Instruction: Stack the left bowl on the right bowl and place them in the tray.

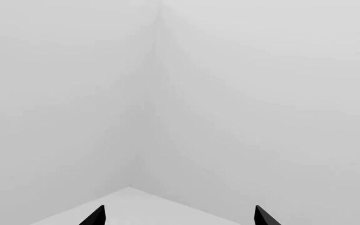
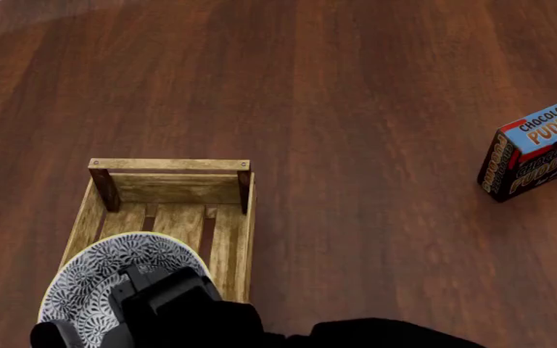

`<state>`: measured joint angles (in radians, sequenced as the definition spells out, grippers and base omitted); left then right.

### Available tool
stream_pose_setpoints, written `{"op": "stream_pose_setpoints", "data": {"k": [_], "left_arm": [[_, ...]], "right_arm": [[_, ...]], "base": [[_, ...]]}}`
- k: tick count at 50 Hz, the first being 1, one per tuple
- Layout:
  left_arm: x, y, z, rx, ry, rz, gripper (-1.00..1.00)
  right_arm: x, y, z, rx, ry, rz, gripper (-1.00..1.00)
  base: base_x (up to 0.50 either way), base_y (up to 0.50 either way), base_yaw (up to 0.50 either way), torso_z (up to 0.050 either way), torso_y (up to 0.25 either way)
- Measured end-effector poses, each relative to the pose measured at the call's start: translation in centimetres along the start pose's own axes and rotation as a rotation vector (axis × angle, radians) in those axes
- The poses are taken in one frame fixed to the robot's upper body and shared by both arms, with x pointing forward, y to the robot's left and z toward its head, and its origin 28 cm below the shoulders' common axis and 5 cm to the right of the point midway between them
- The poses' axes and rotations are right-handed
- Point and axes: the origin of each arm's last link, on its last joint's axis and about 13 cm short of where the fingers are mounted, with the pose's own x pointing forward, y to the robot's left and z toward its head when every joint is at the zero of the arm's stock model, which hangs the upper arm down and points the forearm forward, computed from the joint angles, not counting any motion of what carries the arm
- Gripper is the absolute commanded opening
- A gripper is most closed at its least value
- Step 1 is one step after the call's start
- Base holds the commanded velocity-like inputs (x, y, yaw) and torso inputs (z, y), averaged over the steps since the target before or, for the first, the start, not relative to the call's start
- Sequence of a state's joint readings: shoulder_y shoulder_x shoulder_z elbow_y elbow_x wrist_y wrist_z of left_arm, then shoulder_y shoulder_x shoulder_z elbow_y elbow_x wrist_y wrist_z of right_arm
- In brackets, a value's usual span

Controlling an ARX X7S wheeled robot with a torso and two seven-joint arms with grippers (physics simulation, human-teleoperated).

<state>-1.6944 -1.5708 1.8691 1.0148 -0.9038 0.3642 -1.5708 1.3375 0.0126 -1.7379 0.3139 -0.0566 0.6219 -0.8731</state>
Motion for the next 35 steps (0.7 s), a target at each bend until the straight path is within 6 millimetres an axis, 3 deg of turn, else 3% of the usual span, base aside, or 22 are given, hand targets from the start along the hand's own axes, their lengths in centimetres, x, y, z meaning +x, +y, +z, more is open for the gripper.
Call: {"op": "stream_pose_setpoints", "data": {"k": [35], "left_arm": [[0.2, -0.1, 0.2, -0.011, -0.009, 0.003, 1.0]], "right_arm": [[-4.2, 0.5, 1.8, -0.059, -0.013, -0.054, 1.0]], "base": [[0.0, 0.0, 0.0, 0.0, 0.0]]}}
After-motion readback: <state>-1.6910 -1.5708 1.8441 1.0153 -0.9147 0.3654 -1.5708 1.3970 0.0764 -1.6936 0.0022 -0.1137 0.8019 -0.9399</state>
